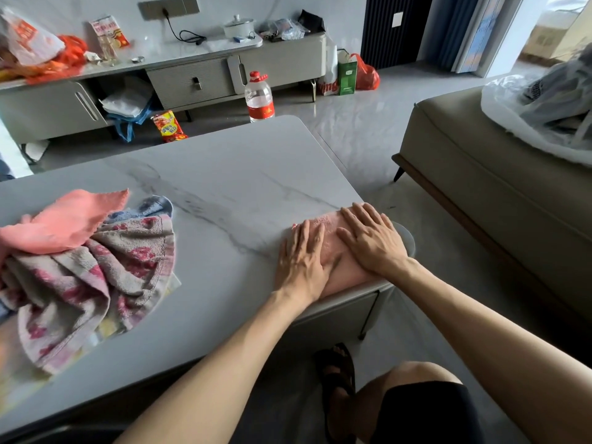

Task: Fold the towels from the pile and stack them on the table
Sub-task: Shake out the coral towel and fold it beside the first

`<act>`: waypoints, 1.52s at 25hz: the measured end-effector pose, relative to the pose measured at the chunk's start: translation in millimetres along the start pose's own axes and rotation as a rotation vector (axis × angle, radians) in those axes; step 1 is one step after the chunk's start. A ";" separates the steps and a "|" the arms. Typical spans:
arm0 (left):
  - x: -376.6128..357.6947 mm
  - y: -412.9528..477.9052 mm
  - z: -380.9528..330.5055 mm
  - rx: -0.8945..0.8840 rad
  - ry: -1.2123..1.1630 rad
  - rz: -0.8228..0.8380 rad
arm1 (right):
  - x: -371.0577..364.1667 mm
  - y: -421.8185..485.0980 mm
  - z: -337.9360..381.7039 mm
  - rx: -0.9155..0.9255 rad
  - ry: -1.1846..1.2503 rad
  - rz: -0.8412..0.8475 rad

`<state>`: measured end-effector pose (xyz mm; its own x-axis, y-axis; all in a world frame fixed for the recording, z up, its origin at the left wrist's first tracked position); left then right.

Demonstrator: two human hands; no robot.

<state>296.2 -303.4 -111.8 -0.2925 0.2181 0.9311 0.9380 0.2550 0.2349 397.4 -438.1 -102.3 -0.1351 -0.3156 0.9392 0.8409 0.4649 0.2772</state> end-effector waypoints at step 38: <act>332.6 -135.1 427.9 1.072 -0.913 -1.386 | 75.4 78.1 518.7 0.236 1.210 0.200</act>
<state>-7.4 137.8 46.6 -0.9177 -0.3495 -0.1887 -0.3535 0.9353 -0.0135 181.0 3.5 95.2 0.6573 -0.7223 0.2151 0.6601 0.6895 0.2982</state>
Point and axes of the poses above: each hand's wrist, its own y-axis towards the middle knuckle, its own x-axis out of the back of the hand, z = x × y, the point moved 3 cm from there along y, towards the middle knuckle, and after that the axes turned 14 degrees about -z, right-handed, at the moved point
